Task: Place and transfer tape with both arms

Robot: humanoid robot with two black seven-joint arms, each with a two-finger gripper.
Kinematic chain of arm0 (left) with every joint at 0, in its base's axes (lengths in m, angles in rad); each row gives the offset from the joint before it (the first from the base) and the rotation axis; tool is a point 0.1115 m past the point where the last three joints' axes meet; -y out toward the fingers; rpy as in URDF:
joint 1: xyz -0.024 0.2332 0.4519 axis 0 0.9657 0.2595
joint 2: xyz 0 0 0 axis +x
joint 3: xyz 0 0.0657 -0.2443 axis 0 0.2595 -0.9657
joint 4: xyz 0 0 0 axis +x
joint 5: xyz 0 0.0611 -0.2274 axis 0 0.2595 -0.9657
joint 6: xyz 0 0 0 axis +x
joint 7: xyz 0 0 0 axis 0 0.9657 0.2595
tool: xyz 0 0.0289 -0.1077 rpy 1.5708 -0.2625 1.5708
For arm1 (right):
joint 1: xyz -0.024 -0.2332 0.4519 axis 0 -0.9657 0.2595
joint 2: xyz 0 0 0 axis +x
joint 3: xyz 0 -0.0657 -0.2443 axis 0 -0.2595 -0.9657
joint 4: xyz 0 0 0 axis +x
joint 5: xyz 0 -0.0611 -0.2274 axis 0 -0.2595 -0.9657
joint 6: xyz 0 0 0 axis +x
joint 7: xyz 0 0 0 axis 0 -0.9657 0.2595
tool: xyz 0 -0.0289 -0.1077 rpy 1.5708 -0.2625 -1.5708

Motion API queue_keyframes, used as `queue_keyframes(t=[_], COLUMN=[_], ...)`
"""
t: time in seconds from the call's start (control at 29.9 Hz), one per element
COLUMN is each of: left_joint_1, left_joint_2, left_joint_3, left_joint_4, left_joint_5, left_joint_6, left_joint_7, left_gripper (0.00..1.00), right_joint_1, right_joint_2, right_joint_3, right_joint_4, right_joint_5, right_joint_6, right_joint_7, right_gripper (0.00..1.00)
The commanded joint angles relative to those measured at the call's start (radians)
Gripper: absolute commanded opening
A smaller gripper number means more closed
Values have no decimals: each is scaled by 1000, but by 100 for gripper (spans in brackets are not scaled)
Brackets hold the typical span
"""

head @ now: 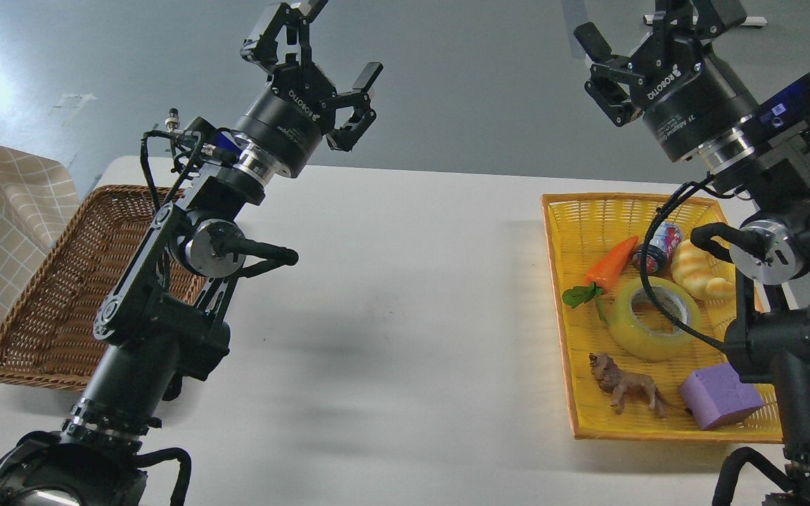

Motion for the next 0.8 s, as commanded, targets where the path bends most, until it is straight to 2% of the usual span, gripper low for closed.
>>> queue_keyframes(t=[0.0,0.43,0.53,0.77], left_joint_1=[-2,-3,-2,0], left_joint_2=[-2,1,1,4], left_joint_3=[0,-8,-11,-18], left_joint_4=[0,-3,-3,-11], left_joint_5=[0,2,2,0], left_joint_6=[-2,0,0,0], left_joint_7=[0,0,0,0], left_gripper=[98,98,98,98], right_joint_1=[0,-11,-21,-54], right_joint_2=[0,0,-40,-133], right_joint_3=[-3,-20,-79,-83], right_joint_4=[1,33,39,79], right_joint_5=[0,-2,0,0], right_joint_6=[0,0,0,0], right_joint_7=[0,-8,-8,-7], right_gripper=[100,100,100,100])
